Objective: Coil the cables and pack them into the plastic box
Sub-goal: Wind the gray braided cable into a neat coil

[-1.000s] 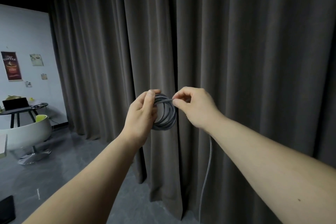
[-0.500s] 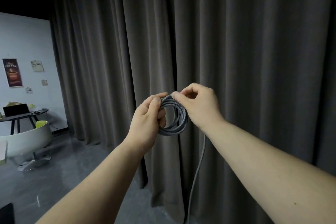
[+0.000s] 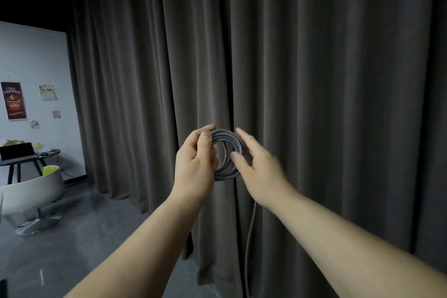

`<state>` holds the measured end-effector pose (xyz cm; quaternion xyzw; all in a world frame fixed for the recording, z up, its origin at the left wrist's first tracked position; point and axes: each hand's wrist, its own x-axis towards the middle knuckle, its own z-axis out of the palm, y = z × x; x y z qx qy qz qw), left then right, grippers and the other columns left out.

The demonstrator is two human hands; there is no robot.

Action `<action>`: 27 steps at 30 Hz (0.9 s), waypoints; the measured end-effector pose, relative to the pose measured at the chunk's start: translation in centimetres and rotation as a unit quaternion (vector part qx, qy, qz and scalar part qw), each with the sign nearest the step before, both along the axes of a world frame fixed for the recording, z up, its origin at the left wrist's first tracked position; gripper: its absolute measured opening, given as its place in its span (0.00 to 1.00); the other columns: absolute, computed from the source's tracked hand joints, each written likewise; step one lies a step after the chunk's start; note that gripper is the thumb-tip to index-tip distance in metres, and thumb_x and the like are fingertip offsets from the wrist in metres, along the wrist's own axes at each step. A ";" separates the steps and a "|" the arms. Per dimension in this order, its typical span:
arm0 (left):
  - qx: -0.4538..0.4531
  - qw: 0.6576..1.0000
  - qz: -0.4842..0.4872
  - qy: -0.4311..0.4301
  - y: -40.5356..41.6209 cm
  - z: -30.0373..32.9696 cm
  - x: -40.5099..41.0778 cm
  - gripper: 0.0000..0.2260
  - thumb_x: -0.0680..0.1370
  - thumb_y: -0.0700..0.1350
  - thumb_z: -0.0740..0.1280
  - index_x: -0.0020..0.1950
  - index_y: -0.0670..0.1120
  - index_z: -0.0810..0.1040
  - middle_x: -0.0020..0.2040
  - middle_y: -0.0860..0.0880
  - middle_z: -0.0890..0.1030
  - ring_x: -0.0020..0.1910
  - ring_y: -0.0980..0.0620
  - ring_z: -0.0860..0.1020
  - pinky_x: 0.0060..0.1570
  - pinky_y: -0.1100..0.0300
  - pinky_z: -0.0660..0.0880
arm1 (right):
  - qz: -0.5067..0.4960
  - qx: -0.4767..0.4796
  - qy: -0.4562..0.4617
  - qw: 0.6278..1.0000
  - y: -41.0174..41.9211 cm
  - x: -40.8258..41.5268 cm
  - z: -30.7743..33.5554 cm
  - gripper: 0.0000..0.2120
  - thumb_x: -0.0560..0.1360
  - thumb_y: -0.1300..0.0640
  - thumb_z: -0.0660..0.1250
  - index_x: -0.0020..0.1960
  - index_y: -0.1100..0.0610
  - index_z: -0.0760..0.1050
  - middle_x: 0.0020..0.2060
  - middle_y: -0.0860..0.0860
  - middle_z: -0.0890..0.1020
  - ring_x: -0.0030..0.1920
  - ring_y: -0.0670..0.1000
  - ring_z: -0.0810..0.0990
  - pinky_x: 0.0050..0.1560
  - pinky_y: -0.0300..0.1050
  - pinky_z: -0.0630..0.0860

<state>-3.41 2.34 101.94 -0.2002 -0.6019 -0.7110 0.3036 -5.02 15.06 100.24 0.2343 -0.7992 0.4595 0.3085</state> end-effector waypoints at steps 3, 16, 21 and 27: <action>0.001 1.000 0.009 -0.001 0.1 0.0 -0.1 0.11 0.84 0.44 0.55 0.56 0.47 0.77 0.26 0.55 0.66 0.26 0.58 0.64 0.27 0.63 0.63 | -0.007 -0.016 -0.039 0.999 -0.3 -0.4 0.2 0.18 0.81 0.54 0.58 0.70 0.49 0.69 0.55 0.46 0.81 0.50 0.45 0.81 0.56 0.47 0.79; -0.008 1.000 -0.023 0.003 -0.4 0.0 0.9 0.08 0.83 0.44 0.58 0.57 0.48 0.76 0.29 0.57 0.71 0.28 0.58 0.68 0.31 0.65 0.67 | 0.003 0.020 -0.043 0.999 -0.6 -0.9 0.7 0.20 0.80 0.54 0.57 0.72 0.50 0.68 0.59 0.54 0.80 0.56 0.56 0.80 0.56 0.56 0.78; 0.002 1.000 0.003 0.001 -0.8 0.1 1.1 0.08 0.83 0.42 0.60 0.55 0.49 0.78 0.27 0.55 0.69 0.27 0.56 0.65 0.30 0.60 0.65 | 0.016 0.015 -0.053 0.998 -0.5 -0.1 0.9 0.19 0.81 0.54 0.57 0.72 0.46 0.67 0.51 0.52 0.82 0.40 0.42 0.81 0.45 0.46 0.80; 0.081 0.994 0.071 -0.010 -2.8 0.5 -0.2 0.08 0.82 0.42 0.61 0.52 0.48 0.80 0.27 0.53 0.68 0.25 0.56 0.64 0.28 0.61 0.63 | 0.087 0.021 -0.154 0.984 0.3 0.4 0.0 0.16 0.77 0.61 0.61 0.62 0.47 0.67 0.35 0.50 0.78 0.23 0.41 0.71 0.33 0.41 0.69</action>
